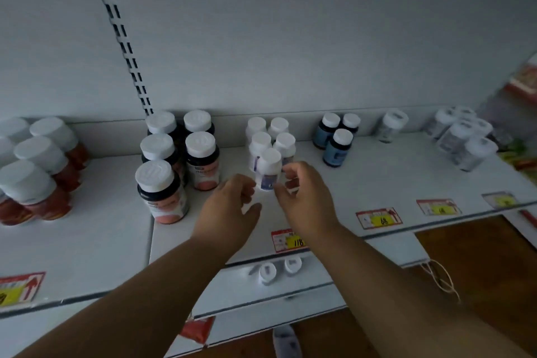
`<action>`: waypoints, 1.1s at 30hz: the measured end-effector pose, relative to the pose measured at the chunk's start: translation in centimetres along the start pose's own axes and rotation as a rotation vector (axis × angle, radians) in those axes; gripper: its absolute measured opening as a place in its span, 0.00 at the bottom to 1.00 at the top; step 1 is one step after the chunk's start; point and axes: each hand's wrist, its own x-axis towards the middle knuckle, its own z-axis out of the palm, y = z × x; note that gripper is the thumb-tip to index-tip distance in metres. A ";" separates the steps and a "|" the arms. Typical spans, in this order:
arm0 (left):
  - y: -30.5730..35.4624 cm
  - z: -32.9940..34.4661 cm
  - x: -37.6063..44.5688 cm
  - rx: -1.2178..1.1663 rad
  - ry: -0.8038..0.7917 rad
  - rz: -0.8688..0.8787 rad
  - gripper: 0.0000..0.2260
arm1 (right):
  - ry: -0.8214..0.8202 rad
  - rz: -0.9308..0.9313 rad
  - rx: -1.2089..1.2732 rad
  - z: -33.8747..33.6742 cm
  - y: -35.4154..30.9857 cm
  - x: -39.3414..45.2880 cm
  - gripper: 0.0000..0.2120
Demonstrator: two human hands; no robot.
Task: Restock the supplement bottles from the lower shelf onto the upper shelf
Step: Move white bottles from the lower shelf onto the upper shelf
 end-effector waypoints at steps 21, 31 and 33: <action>-12.0 4.3 -14.1 0.052 -0.396 0.053 0.15 | 0.109 0.383 0.097 10.6 3.0 -21.1 0.16; -27.1 20.2 -9.6 -0.022 -0.237 -0.252 0.18 | -0.138 0.515 0.082 25.9 17.9 -20.8 0.18; -28.8 22.4 -8.0 -0.035 -0.203 -0.265 0.21 | -0.145 0.530 0.095 28.2 20.0 -20.0 0.18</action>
